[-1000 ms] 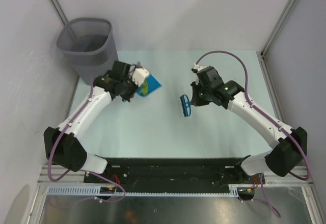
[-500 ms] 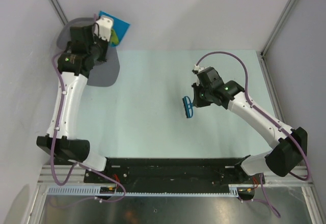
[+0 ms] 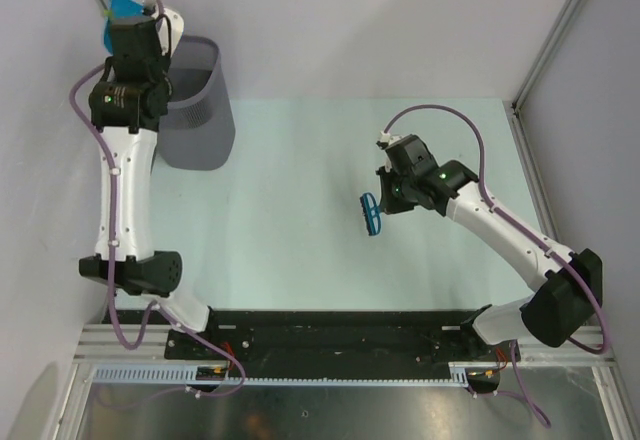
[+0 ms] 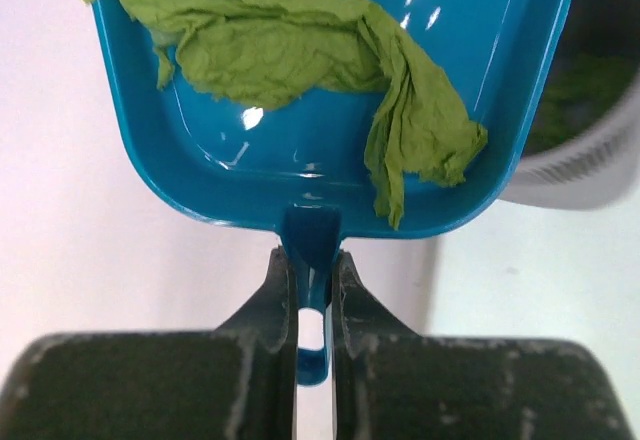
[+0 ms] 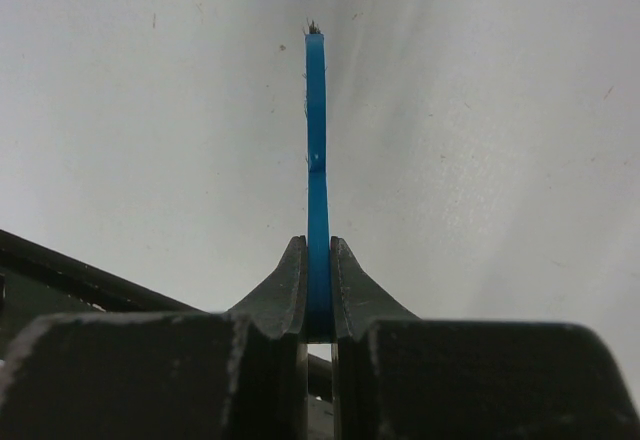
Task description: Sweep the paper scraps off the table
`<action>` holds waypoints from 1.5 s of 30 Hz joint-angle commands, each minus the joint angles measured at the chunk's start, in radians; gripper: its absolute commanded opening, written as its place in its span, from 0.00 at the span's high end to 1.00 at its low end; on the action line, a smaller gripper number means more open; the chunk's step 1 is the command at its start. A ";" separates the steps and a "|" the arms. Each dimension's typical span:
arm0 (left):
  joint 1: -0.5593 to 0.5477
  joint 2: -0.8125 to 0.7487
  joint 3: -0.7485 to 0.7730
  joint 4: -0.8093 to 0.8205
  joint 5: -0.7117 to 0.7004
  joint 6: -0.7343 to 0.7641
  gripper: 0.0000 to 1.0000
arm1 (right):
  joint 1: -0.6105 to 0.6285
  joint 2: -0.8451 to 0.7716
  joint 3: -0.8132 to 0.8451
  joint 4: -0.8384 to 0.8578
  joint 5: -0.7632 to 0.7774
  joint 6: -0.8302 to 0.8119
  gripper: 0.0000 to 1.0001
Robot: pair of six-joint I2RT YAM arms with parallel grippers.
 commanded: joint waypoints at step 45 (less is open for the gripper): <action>-0.304 -0.078 -0.176 0.533 -0.447 0.696 1.00 | 0.023 -0.175 -0.034 0.007 0.056 -0.017 1.00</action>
